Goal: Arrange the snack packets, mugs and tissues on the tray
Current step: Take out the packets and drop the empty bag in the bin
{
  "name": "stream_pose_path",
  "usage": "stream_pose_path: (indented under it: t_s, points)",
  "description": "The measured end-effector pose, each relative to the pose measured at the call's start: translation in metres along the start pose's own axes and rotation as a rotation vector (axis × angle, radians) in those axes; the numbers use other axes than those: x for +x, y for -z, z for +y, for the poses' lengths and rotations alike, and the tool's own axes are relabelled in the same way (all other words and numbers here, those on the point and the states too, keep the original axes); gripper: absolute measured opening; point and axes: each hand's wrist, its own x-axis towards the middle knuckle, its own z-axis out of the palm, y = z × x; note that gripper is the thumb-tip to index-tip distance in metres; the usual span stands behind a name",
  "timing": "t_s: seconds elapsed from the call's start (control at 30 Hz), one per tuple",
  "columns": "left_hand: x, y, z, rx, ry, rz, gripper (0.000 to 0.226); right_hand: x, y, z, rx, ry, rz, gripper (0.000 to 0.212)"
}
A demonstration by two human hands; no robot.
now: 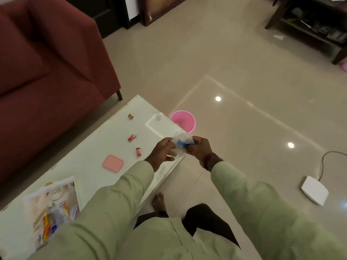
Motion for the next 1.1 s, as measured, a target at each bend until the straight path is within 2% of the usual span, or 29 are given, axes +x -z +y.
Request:
stream_pose_path:
  t_s: [0.07,0.13,0.3,0.43,0.53,0.67,0.83,0.93,1.1]
  points:
    - [0.017,-0.015,0.009,-0.002,0.007,-0.051,0.028,0.019,0.017,-0.005,0.005,-0.021,0.055,0.026]
    - [0.033,-0.03,0.017,0.045,-0.024,0.019,0.037,0.037,0.029,-0.01,0.005,-0.038,0.069,0.019]
    - [0.082,-0.061,0.042,0.122,-0.035,0.196,0.031,0.081,0.064,-0.027,0.164,-0.156,-0.021,0.014]
    - [0.125,-0.081,0.058,0.082,0.012,0.298,0.016,0.118,0.097,-0.041,0.404,-0.27,-0.168,0.029]
    - [0.155,-0.095,0.067,0.024,0.067,0.343,0.021,0.149,0.116,-0.049,0.42,-0.321,-0.206,0.023]
    - [0.187,-0.104,0.077,-0.039,0.127,0.298,0.034,0.19,0.126,-0.057,0.334,-0.316,-0.095,0.016]
    - [0.228,-0.091,0.082,-0.269,0.22,0.152,0.031,0.242,0.121,-0.065,0.247,-0.292,0.02,0.026]
    - [0.269,-0.08,0.074,-0.255,0.208,0.191,0.032,0.281,0.113,-0.059,0.278,-0.306,0.123,0.035]
    - [0.358,-0.068,0.021,-0.242,0.297,0.371,0.018,0.365,0.091,-0.004,0.225,-0.384,0.225,0.015]
